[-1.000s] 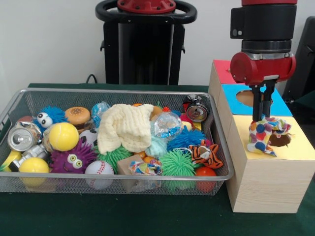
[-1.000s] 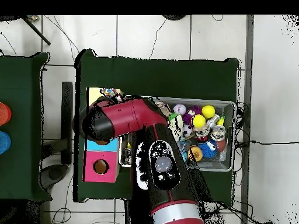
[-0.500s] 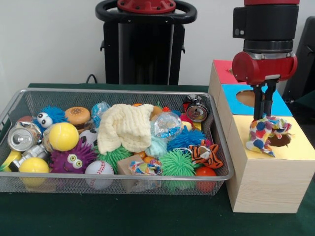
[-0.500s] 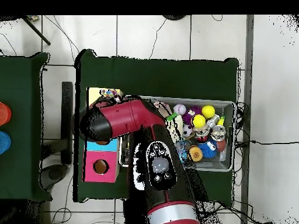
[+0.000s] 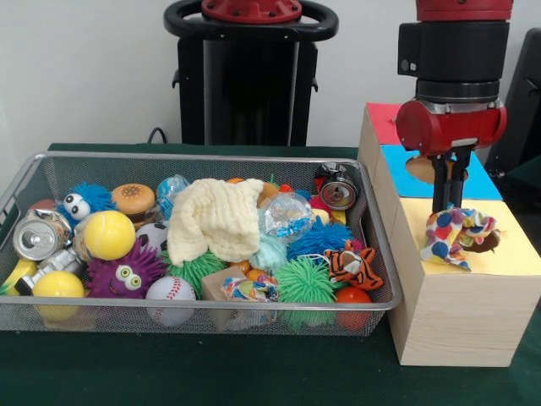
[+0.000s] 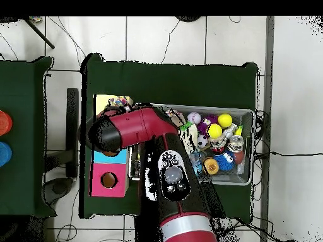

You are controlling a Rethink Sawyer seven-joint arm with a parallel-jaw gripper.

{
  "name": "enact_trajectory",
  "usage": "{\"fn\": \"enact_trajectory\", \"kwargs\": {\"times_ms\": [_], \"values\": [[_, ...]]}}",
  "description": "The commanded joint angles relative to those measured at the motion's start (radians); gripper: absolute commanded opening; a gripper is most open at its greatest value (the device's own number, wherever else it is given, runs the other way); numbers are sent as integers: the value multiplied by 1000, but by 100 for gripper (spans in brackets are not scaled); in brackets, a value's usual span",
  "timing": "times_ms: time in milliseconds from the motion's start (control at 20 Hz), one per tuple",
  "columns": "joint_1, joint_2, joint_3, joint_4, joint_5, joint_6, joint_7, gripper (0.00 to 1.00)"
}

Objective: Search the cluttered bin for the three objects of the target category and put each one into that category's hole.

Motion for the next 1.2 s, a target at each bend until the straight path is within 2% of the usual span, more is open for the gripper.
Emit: {"fn": "enact_trajectory", "kwargs": {"times_ms": [50,650,1200], "values": [[-3,64,10,-16,21,98,89,0],[3,55,14,-11,40,114,95,0],[-3,74,46,7,60,77,85,0]]}}
